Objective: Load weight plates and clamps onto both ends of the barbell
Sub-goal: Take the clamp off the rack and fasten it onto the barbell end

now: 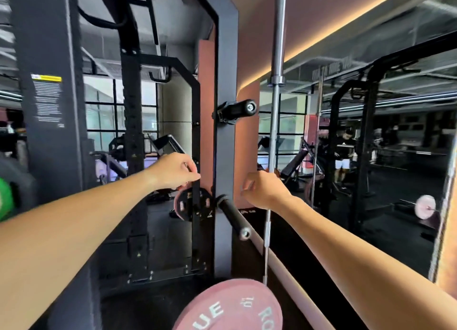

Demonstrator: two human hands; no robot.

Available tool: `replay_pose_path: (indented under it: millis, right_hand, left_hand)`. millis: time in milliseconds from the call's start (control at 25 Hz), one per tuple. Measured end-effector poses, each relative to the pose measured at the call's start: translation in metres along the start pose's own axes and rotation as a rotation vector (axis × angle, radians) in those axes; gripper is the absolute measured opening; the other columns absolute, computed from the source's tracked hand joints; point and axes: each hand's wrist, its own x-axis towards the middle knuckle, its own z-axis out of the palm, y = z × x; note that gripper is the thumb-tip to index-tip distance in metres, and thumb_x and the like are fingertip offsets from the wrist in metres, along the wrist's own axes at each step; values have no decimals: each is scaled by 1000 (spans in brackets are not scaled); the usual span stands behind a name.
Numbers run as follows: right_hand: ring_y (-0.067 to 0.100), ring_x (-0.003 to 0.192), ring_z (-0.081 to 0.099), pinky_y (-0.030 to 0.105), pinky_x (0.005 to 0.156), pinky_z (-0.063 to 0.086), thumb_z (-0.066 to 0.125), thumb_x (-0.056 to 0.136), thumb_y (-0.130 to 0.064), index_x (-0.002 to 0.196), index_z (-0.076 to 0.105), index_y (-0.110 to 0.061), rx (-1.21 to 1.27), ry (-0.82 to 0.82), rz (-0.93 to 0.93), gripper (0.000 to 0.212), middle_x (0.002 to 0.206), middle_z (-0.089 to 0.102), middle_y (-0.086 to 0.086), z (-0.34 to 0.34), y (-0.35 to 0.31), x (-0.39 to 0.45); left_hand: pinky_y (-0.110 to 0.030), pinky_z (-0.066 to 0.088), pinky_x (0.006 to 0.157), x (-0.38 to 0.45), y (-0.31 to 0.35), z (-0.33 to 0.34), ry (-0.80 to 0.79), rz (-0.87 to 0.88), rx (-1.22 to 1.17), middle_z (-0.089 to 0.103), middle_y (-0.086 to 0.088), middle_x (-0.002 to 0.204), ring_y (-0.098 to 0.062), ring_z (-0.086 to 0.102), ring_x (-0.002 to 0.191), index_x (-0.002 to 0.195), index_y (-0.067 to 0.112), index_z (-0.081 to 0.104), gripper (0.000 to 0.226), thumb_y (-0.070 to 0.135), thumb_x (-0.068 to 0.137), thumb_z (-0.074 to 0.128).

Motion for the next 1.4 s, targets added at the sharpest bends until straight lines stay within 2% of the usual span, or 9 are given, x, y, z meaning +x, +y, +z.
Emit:
replay_pose_path:
  millis: [120,200,280,400,720,920,1120,1280,1400]
  right_hand:
    - [22,98,68,32,84,56,68,84,-22,98,72,-23,104,5,-18,15,102,75,-1,-4,41,50]
    - [20,94,69,29,80,56,67,87,-24,103,68,-24,253,-11,-25,16,105,73,0,-10,58,89]
    - [19,88,71,28,75,59,63,94,-26,110,65,-20,515,-25,2,17,106,73,5,-18,65,127]
    - [24,85,71,32,67,57,48,104,-33,120,59,-20,938,-59,68,23,108,73,10,-29,54,173]
    - [26,122,50,52,102,46,30,103,-56,148,39,-34,1429,-125,102,52,157,39,-1,-37,22,234]
    - [24,115,51,49,102,43,24,103,-59,144,50,-27,1470,-119,81,58,151,47,-3,-43,21,223]
    - [25,115,60,44,89,50,33,102,-55,114,66,-25,1481,-58,31,46,125,64,-3,-62,15,185]
    - [23,110,67,41,86,57,48,100,-46,128,58,-21,1407,82,55,39,121,70,2,-82,-3,146]
    - [24,108,69,42,88,59,51,100,-40,114,58,-20,1402,217,67,26,112,71,3,-96,-15,112]
  left_hand:
    - [-37,58,65,59,19,27,36,-26,-134,75,-16,97,-40,71,82,102,20,65,13,27,92,71]
    - [-34,55,61,98,32,33,81,-60,-276,69,-15,107,-32,67,83,117,22,59,20,28,98,61]
    - [-30,55,61,130,43,31,150,-104,-407,64,-9,116,-24,68,92,130,27,53,29,37,104,49]
    - [-40,57,77,167,55,22,226,-136,-518,55,-4,133,-29,63,113,145,33,43,43,49,107,31]
    - [-57,44,107,206,75,11,119,-155,-621,25,2,166,-32,41,142,157,37,28,64,66,101,18]
    - [-59,43,108,205,85,18,129,-150,-641,41,-2,157,-32,48,136,155,30,34,68,66,101,15]
    - [-49,55,94,176,100,17,239,-94,-692,62,-7,117,-25,64,107,131,27,48,42,54,105,31]
    - [-40,61,79,139,120,17,326,-16,-701,67,-9,103,-22,69,89,127,25,51,27,32,102,55]
    - [-42,62,79,109,133,10,314,46,-715,67,-7,101,-19,70,85,128,22,51,29,31,101,57]
